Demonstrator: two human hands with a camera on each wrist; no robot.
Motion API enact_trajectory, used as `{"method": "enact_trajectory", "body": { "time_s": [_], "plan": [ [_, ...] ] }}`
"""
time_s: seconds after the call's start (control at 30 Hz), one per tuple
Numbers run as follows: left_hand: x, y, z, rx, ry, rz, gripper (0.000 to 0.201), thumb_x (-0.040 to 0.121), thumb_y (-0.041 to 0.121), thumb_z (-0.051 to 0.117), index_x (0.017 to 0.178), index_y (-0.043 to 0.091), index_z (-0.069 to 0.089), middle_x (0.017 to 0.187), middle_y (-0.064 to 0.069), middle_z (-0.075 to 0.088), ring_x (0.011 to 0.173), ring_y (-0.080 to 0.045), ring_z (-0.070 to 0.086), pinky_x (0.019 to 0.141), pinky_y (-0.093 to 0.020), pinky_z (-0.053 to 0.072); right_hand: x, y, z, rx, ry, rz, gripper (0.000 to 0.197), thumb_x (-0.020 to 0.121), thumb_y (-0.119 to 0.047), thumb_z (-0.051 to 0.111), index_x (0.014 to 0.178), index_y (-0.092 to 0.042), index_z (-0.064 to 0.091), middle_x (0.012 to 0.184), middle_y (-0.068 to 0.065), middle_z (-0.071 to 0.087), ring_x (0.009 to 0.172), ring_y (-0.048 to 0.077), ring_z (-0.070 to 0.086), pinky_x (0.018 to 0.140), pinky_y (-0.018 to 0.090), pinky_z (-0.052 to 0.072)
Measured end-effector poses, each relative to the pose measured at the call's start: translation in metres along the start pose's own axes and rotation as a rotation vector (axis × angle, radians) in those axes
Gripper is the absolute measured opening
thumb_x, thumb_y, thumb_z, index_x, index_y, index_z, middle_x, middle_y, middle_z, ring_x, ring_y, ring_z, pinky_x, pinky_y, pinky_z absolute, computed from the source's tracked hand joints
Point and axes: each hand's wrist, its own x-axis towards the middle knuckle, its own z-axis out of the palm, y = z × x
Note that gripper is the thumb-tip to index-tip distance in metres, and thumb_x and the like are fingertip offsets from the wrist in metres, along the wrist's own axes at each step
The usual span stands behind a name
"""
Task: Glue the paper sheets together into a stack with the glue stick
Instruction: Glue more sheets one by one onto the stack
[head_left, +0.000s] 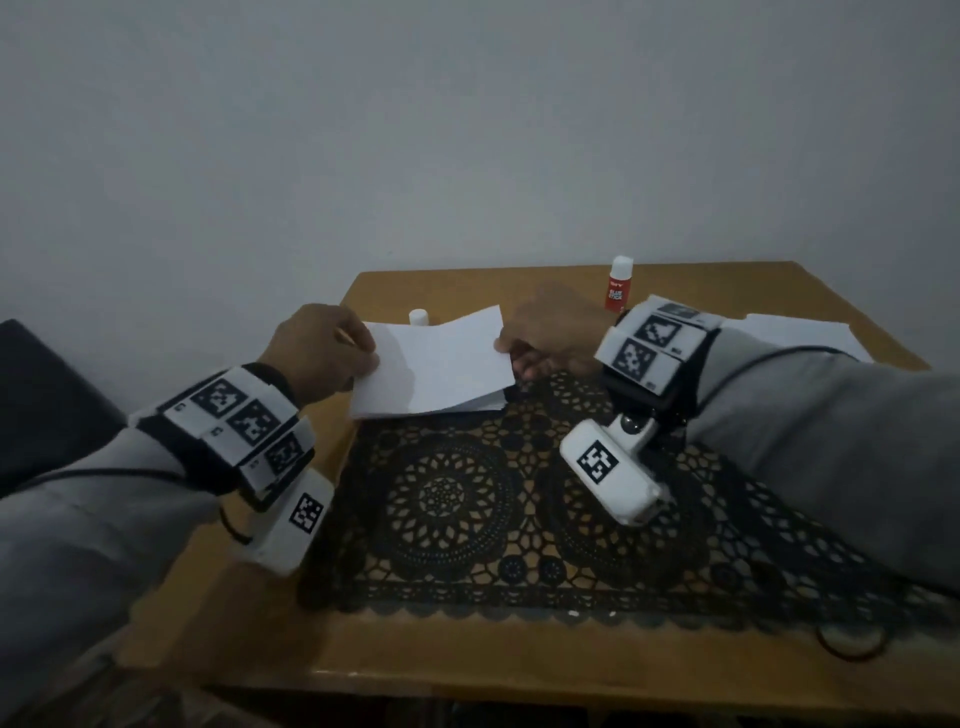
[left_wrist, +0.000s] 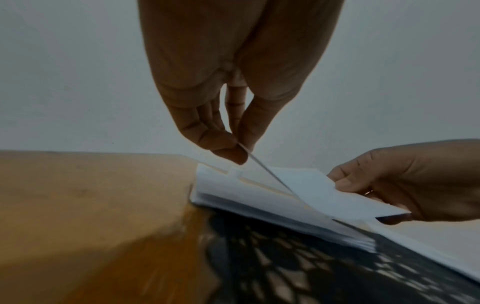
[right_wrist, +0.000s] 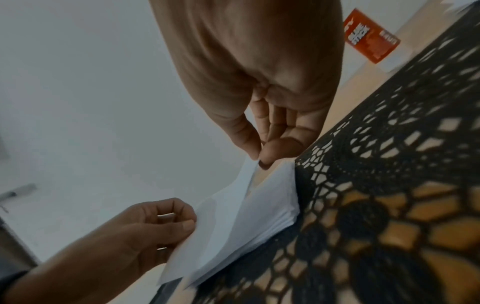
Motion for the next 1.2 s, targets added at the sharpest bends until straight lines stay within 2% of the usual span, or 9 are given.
{"method": "enact_trajectory", "body": {
  "time_s": [0.13,0.27,0.37,0.43,0.53,0.63,0.73,0.87,1.2],
  "plan": [
    [0.020,-0.008,0.008,0.134,-0.106,-0.012,0.013,0.079,0.006,0.073,0.077,0.016,0.065,0.082,-0.004,0.062,0.072,-0.019,0.059,0.069,-0.030,0.050,0.026,0.002,0.011,-0.147,-0.002,0.035,0.009,0.089,-0.002,0.065,0.085,0.002,0.058,0.082,0.018,0.065,0.061,0.022,0.060,0.065,0.032,0.056],
    [0.025,-0.008,0.013,0.267,-0.189,-0.005,0.017,0.077,0.010,0.076,0.085,0.016,0.063,0.081,0.000,0.054,0.077,-0.019,0.054,0.059,-0.022,0.041,0.041,0.011,0.016,-0.235,0.003,-0.013,0.012,0.086,-0.005,0.070,0.089,0.005,0.064,0.095,0.024,0.070,0.074,0.027,0.065,0.080,0.042,0.059],
    [0.022,-0.008,0.013,0.342,-0.209,-0.007,0.022,0.077,0.015,0.077,0.092,0.016,0.062,0.092,-0.001,0.051,0.087,-0.021,0.052,0.055,-0.021,0.037,0.038,0.012,0.016,-0.252,-0.015,-0.023,0.021,0.088,-0.012,0.070,0.091,0.008,0.066,0.089,0.021,0.071,0.067,0.026,0.065,0.072,0.038,0.061],
    [0.018,-0.008,0.013,0.377,-0.185,0.015,0.022,0.079,0.018,0.076,0.096,0.016,0.062,0.099,-0.003,0.052,0.090,-0.020,0.051,0.062,-0.024,0.039,0.030,0.014,0.011,-0.232,-0.005,-0.037,0.022,0.090,-0.013,0.066,0.089,0.009,0.065,0.081,0.019,0.070,0.060,0.025,0.064,0.061,0.035,0.059],
    [0.006,0.002,0.013,0.411,-0.037,0.185,0.016,0.083,0.020,0.071,0.095,0.018,0.062,0.099,-0.003,0.054,0.090,-0.019,0.051,0.076,-0.029,0.038,0.002,0.021,-0.004,-0.400,0.064,-0.211,0.022,0.091,-0.014,0.057,0.088,0.007,0.064,0.078,0.016,0.069,0.064,0.027,0.066,0.061,0.036,0.057],
    [-0.005,0.025,0.020,0.360,0.044,0.412,0.011,0.084,0.015,0.069,0.089,0.021,0.061,0.093,-0.001,0.053,0.080,-0.018,0.055,0.073,-0.027,0.037,-0.035,0.040,-0.027,-0.665,0.095,-0.414,0.019,0.090,-0.019,0.056,0.087,-0.002,0.063,0.085,0.013,0.066,0.077,0.027,0.062,0.068,0.037,0.051],
    [-0.014,0.057,0.037,0.338,-0.025,0.587,0.010,0.084,0.012,0.067,0.087,0.020,0.063,0.089,0.003,0.055,0.078,-0.013,0.056,0.070,-0.024,0.037,-0.060,0.066,-0.059,-0.807,0.146,-0.435,0.016,0.091,-0.023,0.056,0.078,-0.012,0.056,0.081,0.004,0.060,0.074,0.019,0.056,0.069,0.036,0.052],
    [-0.027,0.106,0.077,0.348,-0.173,0.738,0.011,0.088,0.017,0.064,0.098,0.015,0.066,0.099,0.000,0.062,0.088,-0.013,0.057,0.073,-0.020,0.039,-0.071,0.101,-0.112,-0.843,0.292,-0.312,0.015,0.087,-0.023,0.059,0.078,-0.011,0.059,0.081,0.003,0.062,0.074,0.018,0.055,0.069,0.037,0.050],
    [-0.023,0.179,0.169,0.584,-0.557,0.712,0.059,0.085,0.038,0.068,0.138,0.021,0.047,0.142,0.000,0.046,0.120,-0.018,0.050,0.101,-0.030,0.037,-0.066,0.129,-0.144,-0.772,0.408,-0.258,0.017,0.086,-0.017,0.060,0.086,-0.001,0.065,0.087,0.010,0.067,0.082,0.027,0.062,0.077,0.045,0.055]
  ]
}}
